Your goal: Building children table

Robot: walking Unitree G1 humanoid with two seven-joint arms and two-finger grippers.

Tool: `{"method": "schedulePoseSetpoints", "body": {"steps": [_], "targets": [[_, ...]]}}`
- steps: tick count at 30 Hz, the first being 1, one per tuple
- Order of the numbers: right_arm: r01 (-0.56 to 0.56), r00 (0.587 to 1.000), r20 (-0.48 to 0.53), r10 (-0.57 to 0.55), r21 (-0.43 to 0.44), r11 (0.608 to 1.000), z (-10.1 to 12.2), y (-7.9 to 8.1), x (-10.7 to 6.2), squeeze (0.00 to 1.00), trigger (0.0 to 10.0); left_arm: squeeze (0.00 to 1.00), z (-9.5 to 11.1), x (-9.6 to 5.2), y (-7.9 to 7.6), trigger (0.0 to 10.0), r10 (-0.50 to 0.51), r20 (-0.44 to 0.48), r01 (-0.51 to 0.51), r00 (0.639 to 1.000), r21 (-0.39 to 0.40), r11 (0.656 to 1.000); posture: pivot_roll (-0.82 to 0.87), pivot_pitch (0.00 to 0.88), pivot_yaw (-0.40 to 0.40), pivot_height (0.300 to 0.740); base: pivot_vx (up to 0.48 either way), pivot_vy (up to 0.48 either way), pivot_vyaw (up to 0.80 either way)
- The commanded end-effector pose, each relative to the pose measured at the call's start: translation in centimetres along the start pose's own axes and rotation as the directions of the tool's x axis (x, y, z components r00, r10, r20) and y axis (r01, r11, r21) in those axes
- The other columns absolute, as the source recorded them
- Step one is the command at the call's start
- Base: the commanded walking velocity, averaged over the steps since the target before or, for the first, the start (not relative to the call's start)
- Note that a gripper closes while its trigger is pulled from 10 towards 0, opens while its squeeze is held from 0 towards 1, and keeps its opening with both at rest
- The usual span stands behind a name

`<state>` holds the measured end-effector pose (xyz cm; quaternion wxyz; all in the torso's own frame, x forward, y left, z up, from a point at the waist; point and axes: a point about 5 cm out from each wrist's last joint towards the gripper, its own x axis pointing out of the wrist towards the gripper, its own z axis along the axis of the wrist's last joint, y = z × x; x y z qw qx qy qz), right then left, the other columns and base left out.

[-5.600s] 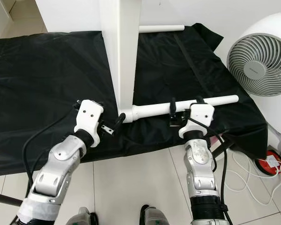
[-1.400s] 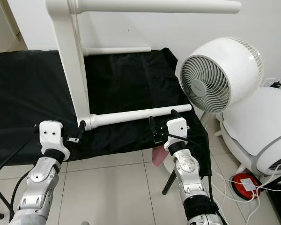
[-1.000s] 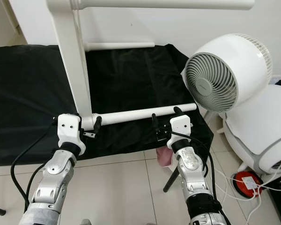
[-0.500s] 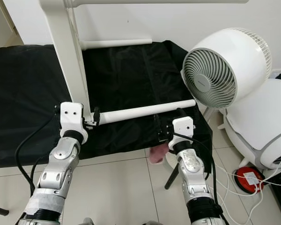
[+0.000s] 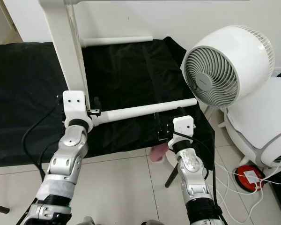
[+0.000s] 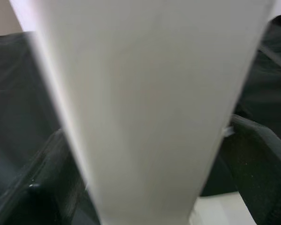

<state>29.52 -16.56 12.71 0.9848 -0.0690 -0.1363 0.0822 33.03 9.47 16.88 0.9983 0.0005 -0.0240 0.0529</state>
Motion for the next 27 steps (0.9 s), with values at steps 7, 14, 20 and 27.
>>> {"method": "schedulePoseSetpoints", "body": {"steps": [7,14,20,27], "targets": [[0.017,1.0,0.0,-0.017,0.009,1.0,0.4,0.0,0.2,0.0,10.0,0.0,-0.3,0.4,-1.1,10.0,0.022,-0.035,-0.022,0.999,0.024,0.999,-0.11,0.118,0.012,0.74,0.0,0.0,0.0],[0.034,0.999,0.002,-0.034,0.008,0.999,0.5,-0.2,0.2,0.0,10.0,0.0,-0.9,0.9,-0.5,10.0,0.177,-0.06,-0.172,0.982,0.077,0.982,-0.13,0.141,0.028,0.74,0.0,0.0,0.0],[0.054,0.999,-0.003,-0.054,0.013,0.998,0.7,-0.2,0.1,0.0,10.0,0.0,-1.4,1.7,2.7,10.0,0.432,-0.034,-0.428,0.901,0.091,0.899,-0.13,0.147,0.033,0.74,0.0,0.0,0.0],[0.062,0.998,-0.005,-0.062,0.016,0.998,0.7,-0.1,0.0,0.0,10.0,0.0,-0.8,2.2,5.0,10.0,0.546,0.014,-0.546,0.837,0.076,0.835,-0.14,0.151,0.036,0.74,0.0,0.0,0.0]]}}
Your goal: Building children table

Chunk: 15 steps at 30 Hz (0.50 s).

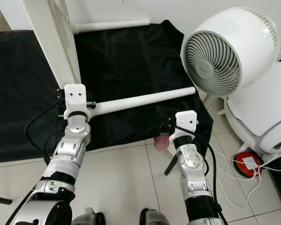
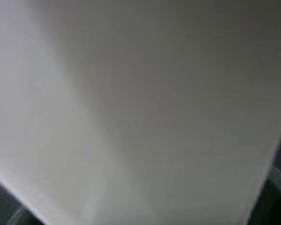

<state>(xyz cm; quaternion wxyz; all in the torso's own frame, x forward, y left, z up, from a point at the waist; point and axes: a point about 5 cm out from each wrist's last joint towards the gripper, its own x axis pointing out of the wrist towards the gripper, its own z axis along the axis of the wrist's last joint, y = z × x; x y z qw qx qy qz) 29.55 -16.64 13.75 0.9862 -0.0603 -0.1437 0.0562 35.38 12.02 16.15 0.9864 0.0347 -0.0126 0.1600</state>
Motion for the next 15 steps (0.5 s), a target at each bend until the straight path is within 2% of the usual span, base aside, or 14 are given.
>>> {"method": "schedulePoseSetpoints", "body": {"steps": [1,6,10,15], "targets": [[0.008,1.0,-0.018,-0.008,0.007,1.0,-0.2,0.1,-0.3,0.0,10.0,0.0,0.2,0.4,3.1,10.0,0.376,0.011,-0.376,0.927,-0.019,0.926,-0.14,0.152,0.036,0.74,0.0,0.0,0.0],[0.01,1.0,-0.019,-0.01,0.006,1.0,-0.3,0.1,-0.4,0.0,10.0,0.0,0.4,0.6,3.3,10.0,0.381,0.019,-0.38,0.924,-0.038,0.924,-0.14,0.152,0.036,0.74,0.0,0.0,0.0],[0.008,1.0,-0.024,-0.007,0.006,1.0,-0.3,0.2,-0.3,0.0,10.0,0.0,1.4,0.8,3.7,10.0,0.38,0.065,-0.373,0.922,-0.101,0.922,-0.14,0.15,0.031,0.74,0.0,0.0,0.0],[0.004,1.0,-0.025,-0.004,0.008,1.0,-0.2,0.3,-0.3,0.0,10.0,0.0,1.6,0.9,3.3,10.0,0.325,0.092,-0.314,0.941,-0.117,0.942,-0.14,0.145,0.029,0.74,0.0,0.0,0.0]]}}
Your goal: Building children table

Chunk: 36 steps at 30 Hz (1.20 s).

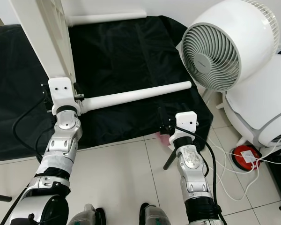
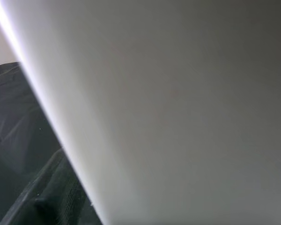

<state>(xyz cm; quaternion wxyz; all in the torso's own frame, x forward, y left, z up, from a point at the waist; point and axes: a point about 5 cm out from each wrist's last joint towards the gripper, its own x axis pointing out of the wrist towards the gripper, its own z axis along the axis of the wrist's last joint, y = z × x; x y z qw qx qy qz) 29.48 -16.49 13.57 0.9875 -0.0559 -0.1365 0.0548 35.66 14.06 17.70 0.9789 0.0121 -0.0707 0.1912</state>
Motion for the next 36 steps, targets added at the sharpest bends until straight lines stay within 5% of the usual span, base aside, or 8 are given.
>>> {"method": "schedulePoseSetpoints", "body": {"steps": [1,2,3,4,5,17,34,36], "targets": [[0.0,1.0,-0.011,0.0,-0.001,1.0,-0.1,0.2,-0.2,0.0,10.0,0.0,0.3,0.0,1.1,8.1,0.219,0.022,-0.218,0.976,-0.035,0.975,-0.14,0.145,0.03,0.74,0.0,0.0,0.0],[0.0,1.0,-0.011,0.0,-0.001,1.0,-0.1,0.2,-0.2,0.0,10.0,0.0,0.3,0.0,1.1,8.1,0.219,0.022,-0.218,0.976,-0.035,0.975,-0.14,0.145,0.03,0.74,0.0,0.0,0.0],[0.0,1.0,-0.012,0.0,-0.001,1.0,-0.1,0.2,-0.2,0.0,10.0,0.0,0.3,0.0,0.8,2.3,0.165,0.027,-0.164,0.986,-0.05,0.985,-0.14,0.145,0.032,0.74,0.0,0.0,0.0],[0.0,1.0,-0.012,0.0,-0.001,1.0,-0.1,0.2,-0.2,0.0,10.0,0.0,0.3,0.0,0.8,2.3,0.165,0.027,-0.164,0.986,-0.05,0.985,-0.14,0.145,0.032,0.74,0.0,0.0,0.0],[0.001,1.0,-0.012,-0.001,-0.002,1.0,-0.1,0.2,-0.3,0.0,10.0,0.0,0.3,-0.1,0.4,0.0,0.108,0.044,-0.105,0.993,-0.06,0.993,-0.15,0.145,0.034,0.74,0.0,0.0,0.0],[0.017,1.0,-0.006,-0.017,-0.012,1.0,0.1,-0.3,-0.3,0.0,10.0,0.0,-0.2,0.8,1.3,0.0,-0.031,0.091,0.032,0.995,-0.01,0.999,-0.17,0.153,0.049,0.74,0.0,0.0,0.0],[0.029,0.999,-0.013,-0.03,-0.025,0.999,0.1,-1.1,-0.6,0.0,10.0,0.0,1.0,4.5,13.9,0.0,0.036,0.192,-0.09,0.981,0.276,0.957,-0.17,0.168,0.044,0.74,0.0,0.0,0.0],[0.029,0.999,-0.013,-0.03,-0.025,0.999,0.1,-1.1,-0.6,0.0,10.0,0.0,1.0,4.5,13.9,0.0,0.036,0.192,-0.09,0.981,0.276,0.957,-0.17,0.168,0.044,0.74,0.0,0.0,0.0]]}}
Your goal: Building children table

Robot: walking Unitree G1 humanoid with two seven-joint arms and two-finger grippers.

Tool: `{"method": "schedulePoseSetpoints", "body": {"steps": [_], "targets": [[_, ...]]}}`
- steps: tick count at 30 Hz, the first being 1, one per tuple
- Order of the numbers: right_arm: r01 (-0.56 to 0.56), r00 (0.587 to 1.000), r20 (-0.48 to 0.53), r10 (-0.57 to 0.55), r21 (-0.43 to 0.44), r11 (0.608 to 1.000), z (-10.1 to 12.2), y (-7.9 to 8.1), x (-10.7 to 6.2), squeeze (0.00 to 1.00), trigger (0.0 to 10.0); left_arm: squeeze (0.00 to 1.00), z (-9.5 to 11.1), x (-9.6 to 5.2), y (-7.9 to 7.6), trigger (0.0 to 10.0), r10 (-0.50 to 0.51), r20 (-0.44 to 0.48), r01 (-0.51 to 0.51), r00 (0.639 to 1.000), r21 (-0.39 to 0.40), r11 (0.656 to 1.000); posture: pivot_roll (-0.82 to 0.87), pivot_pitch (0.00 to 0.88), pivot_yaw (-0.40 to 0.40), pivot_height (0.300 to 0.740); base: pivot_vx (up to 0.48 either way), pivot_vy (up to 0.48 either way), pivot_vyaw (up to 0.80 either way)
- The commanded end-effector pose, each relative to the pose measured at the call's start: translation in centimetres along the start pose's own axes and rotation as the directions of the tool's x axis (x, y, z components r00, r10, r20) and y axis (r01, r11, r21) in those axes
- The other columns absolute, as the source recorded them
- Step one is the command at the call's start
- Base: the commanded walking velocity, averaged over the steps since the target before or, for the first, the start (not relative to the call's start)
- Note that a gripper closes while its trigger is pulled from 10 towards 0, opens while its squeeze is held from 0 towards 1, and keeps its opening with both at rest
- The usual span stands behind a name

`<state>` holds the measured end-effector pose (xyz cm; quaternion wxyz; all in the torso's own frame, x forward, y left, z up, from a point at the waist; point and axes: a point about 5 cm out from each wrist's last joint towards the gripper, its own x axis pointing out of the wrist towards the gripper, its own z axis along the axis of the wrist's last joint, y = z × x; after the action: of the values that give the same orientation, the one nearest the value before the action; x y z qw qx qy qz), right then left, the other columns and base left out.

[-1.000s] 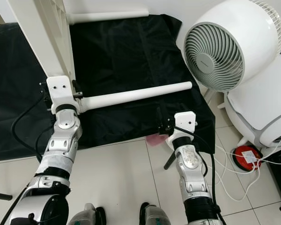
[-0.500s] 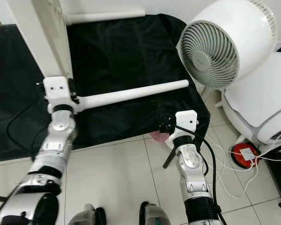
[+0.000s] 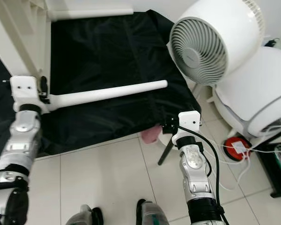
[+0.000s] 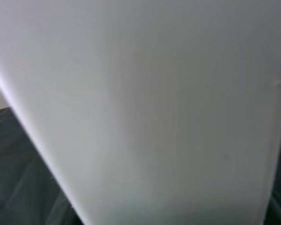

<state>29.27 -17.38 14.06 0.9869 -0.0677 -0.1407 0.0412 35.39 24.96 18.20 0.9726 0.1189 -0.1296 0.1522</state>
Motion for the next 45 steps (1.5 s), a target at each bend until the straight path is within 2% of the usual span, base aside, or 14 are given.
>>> {"method": "schedulePoseSetpoints", "body": {"steps": [1,2,3,10,14,20,21,26,28,38,39,40,42,45], "targets": [[-0.001,1.0,-0.02,0.001,-0.001,1.0,-0.3,-0.3,-0.4,0.0,10.0,0.0,0.2,0.2,4.7,0.0,0.154,0.012,-0.154,0.988,0.111,0.982,-0.17,0.168,0.04,0.74,0.0,0.0,0.0],[-0.001,1.0,-0.02,0.001,-0.001,1.0,-0.3,-0.3,-0.4,0.0,10.0,0.0,0.2,0.2,4.7,0.0,0.154,0.012,-0.154,0.988,0.111,0.982,-0.17,0.168,0.04,0.74,0.0,0.0,0.0],[-0.02,0.999,-0.027,0.019,-0.008,1.0,-0.3,-0.4,-0.4,0.0,10.0,0.0,-0.1,-0.3,6.9,0.0,0.196,-0.001,-0.195,0.981,0.112,0.974,-0.17,0.17,0.034,0.74,0.0,0.0,0.0],[-0.042,0.999,-0.035,0.041,-0.018,0.999,-0.4,-0.6,-0.4,0.0,10.0,0.0,-0.6,-1.1,11.1,0.0,0.315,-0.036,-0.31,0.948,0.101,0.945,-0.17,0.17,0.025,0.74,0.0,0.0,0.0],[-0.044,0.998,-0.036,0.044,-0.019,0.999,-0.4,-0.7,-0.3,0.0,10.0,0.0,-0.7,-1.2,11.8,0.0,0.333,-0.039,-0.328,0.942,0.107,0.939,-0.17,0.168,0.022,0.74,0.0,0.0,0.0],[-0.061,0.997,-0.042,0.06,-0.026,0.998,-0.4,-0.7,-0.4,0.0,10.0,0.0,-1.2,-2.0,14.3,0.0,0.37,-0.056,-0.361,0.927,0.127,0.924,-0.17,0.166,0.018,0.74,0.0,0.0,0.0],[-0.062,0.997,-0.044,0.061,-0.029,0.998,-0.4,-0.9,-0.4,0.0,10.0,0.0,-1.5,-2.5,15.6,0.0,0.389,-0.072,-0.377,0.918,0.142,0.915,-0.17,0.168,0.022,0.74,0.0,0.0,0.0],[-0.063,0.997,-0.049,0.061,-0.033,0.997,-0.5,-1.1,-0.6,0.0,10.0,0.0,-1.9,-3.6,17.4,0.0,0.42,-0.089,-0.401,0.903,0.172,0.9,-0.17,0.17,0.022,0.74,0.0,0.0,0.0],[-0.067,0.996,-0.055,0.065,-0.04,0.997,-0.5,-1.3,-0.7,0.0,10.0,0.0,-2.4,-5.1,19.0,0.0,0.45,-0.108,-0.428,0.886,0.183,0.885,-0.17,0.177,0.016,0.74,0.0,0.0,0.0],[-0.083,0.995,-0.064,0.081,-0.037,0.996,-0.7,-1.1,-0.7,0.0,10.0,0.0,-2.2,-5.7,20.7,0.0,0.472,-0.117,-0.445,0.874,0.201,0.873,-0.16,0.182,0.008,0.74,0.0,0.0,0.0],[-0.087,0.994,-0.065,0.084,-0.036,0.996,-0.7,-1.1,-0.7,0.0,10.0,0.0,-1.9,-5.7,21.6,0.0,0.492,-0.113,-0.463,0.863,0.212,0.861,-0.16,0.182,0.008,0.74,0.0,0.0,0.0],[-0.092,0.994,-0.066,0.089,-0.035,0.995,-0.7,-1.0,-0.6,0.0,10.0,0.0,-1.6,-5.6,22.2,9.3,0.498,-0.119,-0.468,0.859,0.215,0.857,-0.15,0.188,0.008,0.74,0.0,0.0,0.0],[-0.097,0.993,-0.067,0.094,-0.033,0.995,-0.7,-1.0,-0.6,0.0,10.0,0.0,-1.5,-5.4,22.4,10.0,0.498,-0.124,-0.467,0.858,0.215,0.858,-0.15,0.188,0.008,0.74,0.0,0.0,0.0],[-0.113,0.991,-0.07,0.111,-0.027,0.993,-0.7,-0.9,-0.7,0.0,10.0,0.0,-1.2,-4.8,21.7,10.0,0.489,-0.127,-0.465,0.863,0.179,0.867,-0.15,0.188,0.008,0.74,0.0,0.0,0.0]]}}
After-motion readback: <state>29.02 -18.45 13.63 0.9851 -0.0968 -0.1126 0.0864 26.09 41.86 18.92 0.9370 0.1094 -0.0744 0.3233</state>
